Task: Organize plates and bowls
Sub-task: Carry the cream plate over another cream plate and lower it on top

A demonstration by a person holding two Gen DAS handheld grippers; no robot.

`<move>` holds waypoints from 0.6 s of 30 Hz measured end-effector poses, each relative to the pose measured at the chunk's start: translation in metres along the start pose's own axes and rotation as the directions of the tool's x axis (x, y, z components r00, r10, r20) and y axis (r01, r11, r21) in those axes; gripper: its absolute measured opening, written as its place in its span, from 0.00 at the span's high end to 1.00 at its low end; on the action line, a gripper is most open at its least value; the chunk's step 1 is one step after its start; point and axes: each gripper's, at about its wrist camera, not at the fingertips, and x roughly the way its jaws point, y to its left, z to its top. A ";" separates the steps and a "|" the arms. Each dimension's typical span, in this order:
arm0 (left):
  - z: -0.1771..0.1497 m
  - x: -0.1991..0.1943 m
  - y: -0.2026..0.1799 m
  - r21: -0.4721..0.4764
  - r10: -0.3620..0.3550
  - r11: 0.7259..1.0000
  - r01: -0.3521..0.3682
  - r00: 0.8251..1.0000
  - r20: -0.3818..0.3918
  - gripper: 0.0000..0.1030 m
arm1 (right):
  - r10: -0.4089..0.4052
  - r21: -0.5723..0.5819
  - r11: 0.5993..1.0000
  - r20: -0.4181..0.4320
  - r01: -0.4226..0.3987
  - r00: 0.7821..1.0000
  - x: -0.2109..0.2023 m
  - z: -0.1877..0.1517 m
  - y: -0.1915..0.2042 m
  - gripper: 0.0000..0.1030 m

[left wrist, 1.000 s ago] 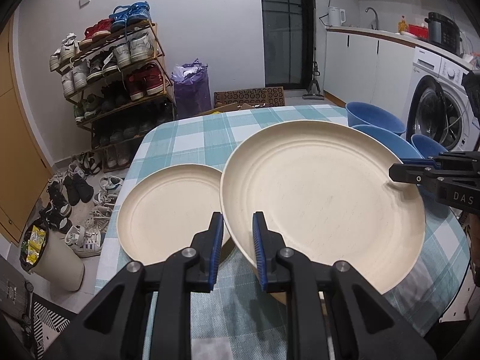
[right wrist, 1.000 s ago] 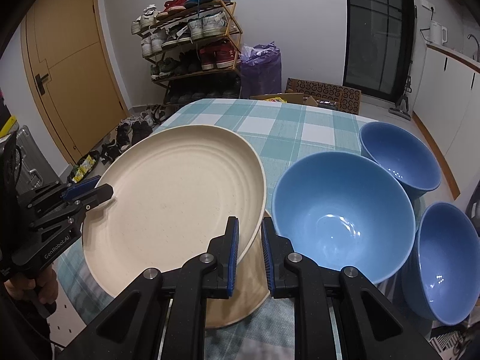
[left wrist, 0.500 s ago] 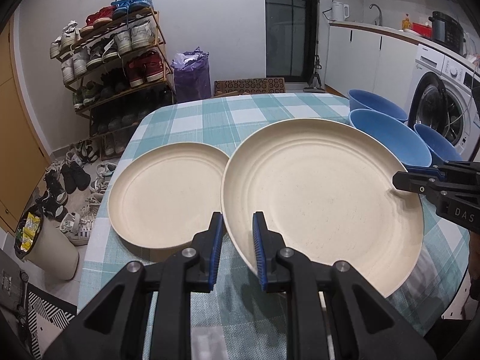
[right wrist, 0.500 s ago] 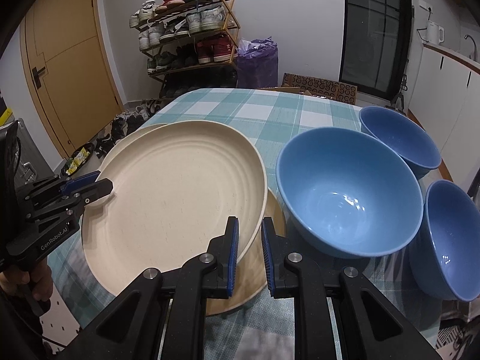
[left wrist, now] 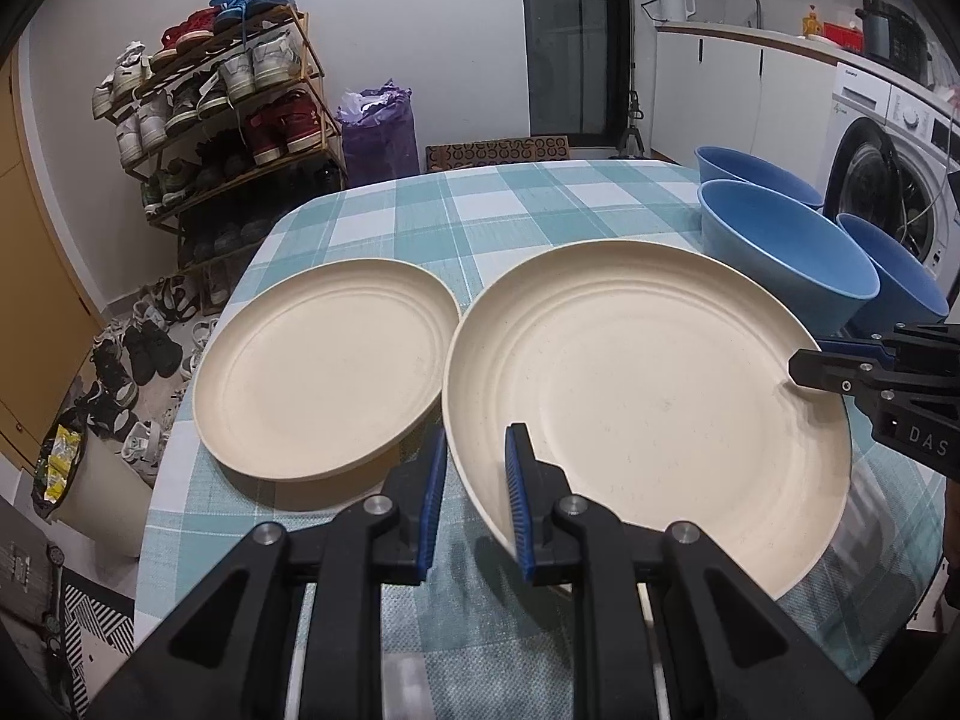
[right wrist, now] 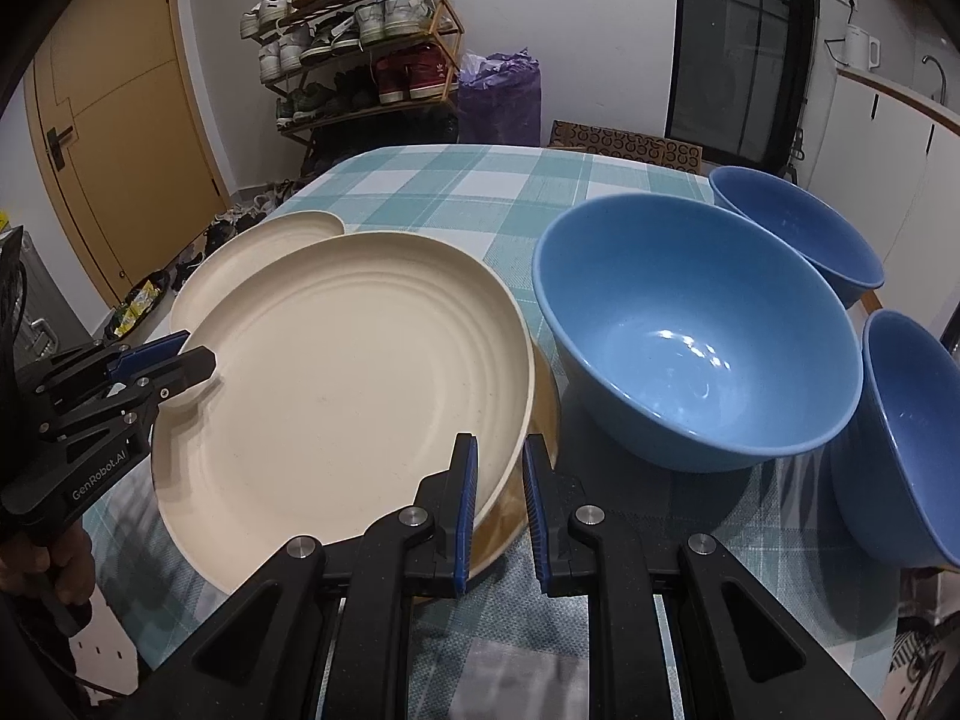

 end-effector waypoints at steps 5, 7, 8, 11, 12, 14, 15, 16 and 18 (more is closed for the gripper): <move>-0.001 0.007 -0.004 0.012 0.001 1.000 -0.001 1.000 -0.011 0.83 | -0.027 -0.006 1.000 -0.003 0.027 1.000 0.004 -0.002 -0.001 0.85; -0.001 0.011 -0.007 0.027 0.009 1.000 -0.009 1.000 -0.017 0.83 | -0.035 -0.009 0.999 -0.008 0.035 0.999 0.006 -0.002 -0.001 0.85; -0.002 0.012 -0.007 0.030 0.011 1.000 -0.011 1.000 -0.018 0.83 | -0.038 -0.008 0.999 -0.011 0.037 0.999 0.007 -0.002 -0.002 0.85; -0.001 0.015 -0.007 0.030 0.012 1.000 -0.011 1.000 -0.025 0.83 | -0.040 -0.005 0.999 -0.015 0.040 0.999 0.010 -0.003 -0.003 0.85; -0.001 0.017 -0.007 0.030 0.012 0.999 -0.011 1.000 -0.027 0.83 | -0.041 -0.006 0.999 -0.016 0.041 0.999 0.010 -0.004 -0.003 0.85; -0.001 0.019 -0.008 0.035 0.015 0.999 -0.014 0.999 -0.029 0.83 | -0.047 -0.010 0.999 -0.020 0.047 0.999 0.013 -0.004 -0.002 0.85; -0.001 0.020 -0.008 0.037 0.016 0.999 -0.015 0.999 -0.029 0.83 | -0.049 -0.012 0.999 -0.021 0.049 0.999 0.014 -0.004 -0.002 0.85; -0.002 0.021 -0.009 0.039 0.016 0.999 -0.014 0.999 -0.030 0.83 | -0.054 -0.015 0.998 -0.021 0.053 0.998 0.015 -0.005 -0.002 0.85; -0.002 0.023 -0.010 0.042 0.018 0.999 -0.016 0.999 -0.037 0.83 | -0.064 -0.021 0.998 -0.021 0.064 0.998 0.018 -0.005 -0.001 0.85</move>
